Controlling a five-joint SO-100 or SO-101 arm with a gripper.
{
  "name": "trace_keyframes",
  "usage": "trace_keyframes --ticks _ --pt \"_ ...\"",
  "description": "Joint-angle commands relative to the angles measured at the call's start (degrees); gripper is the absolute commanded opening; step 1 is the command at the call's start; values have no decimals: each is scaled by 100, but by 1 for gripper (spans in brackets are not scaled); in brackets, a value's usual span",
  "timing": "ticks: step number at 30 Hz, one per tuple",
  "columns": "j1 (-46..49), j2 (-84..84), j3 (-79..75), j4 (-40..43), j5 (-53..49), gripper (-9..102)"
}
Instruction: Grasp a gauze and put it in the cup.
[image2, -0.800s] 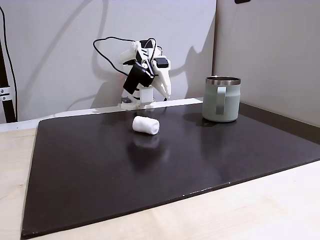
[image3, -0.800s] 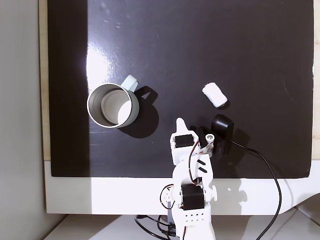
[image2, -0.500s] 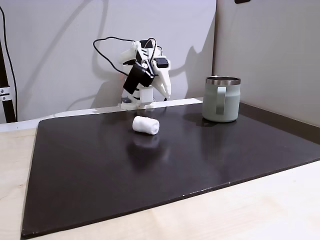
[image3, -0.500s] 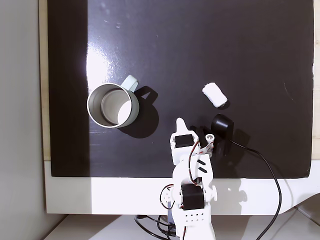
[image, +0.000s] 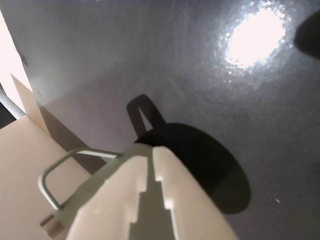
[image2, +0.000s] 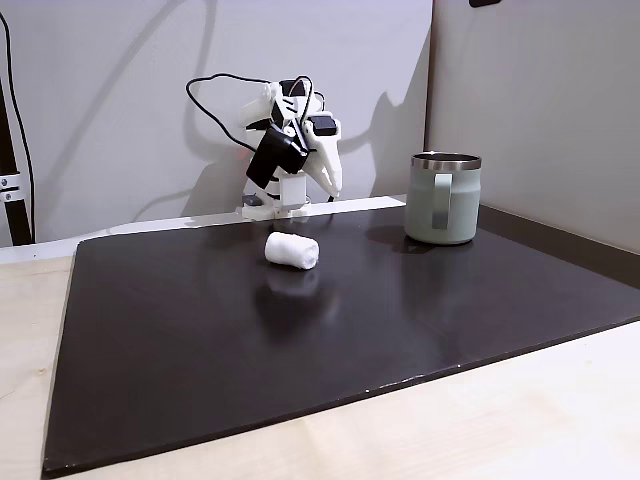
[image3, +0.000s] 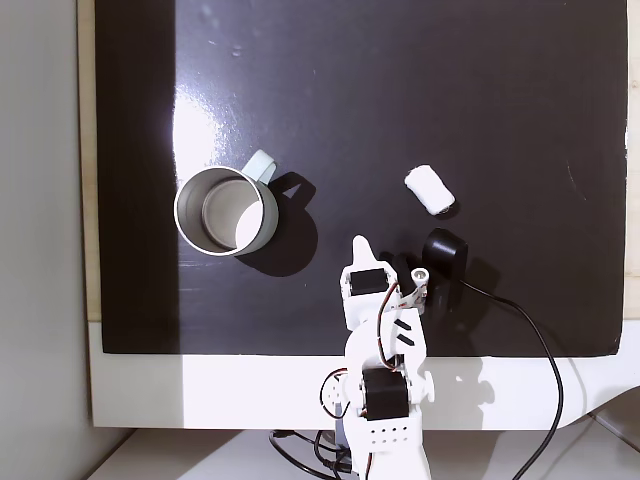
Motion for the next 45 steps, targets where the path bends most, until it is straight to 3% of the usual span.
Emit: trace_keyframes --ticks 1,19,26,34,45 --pt "88 44 -571 132 35 0" --pt "624 -4447 -4799 1046 1090 4" --pt "976 -5379 -5467 1301 1986 15" --pt "1749 -7005 -6442 1652 3243 18" --pt "1661 -8086 -6715 1644 3410 25"
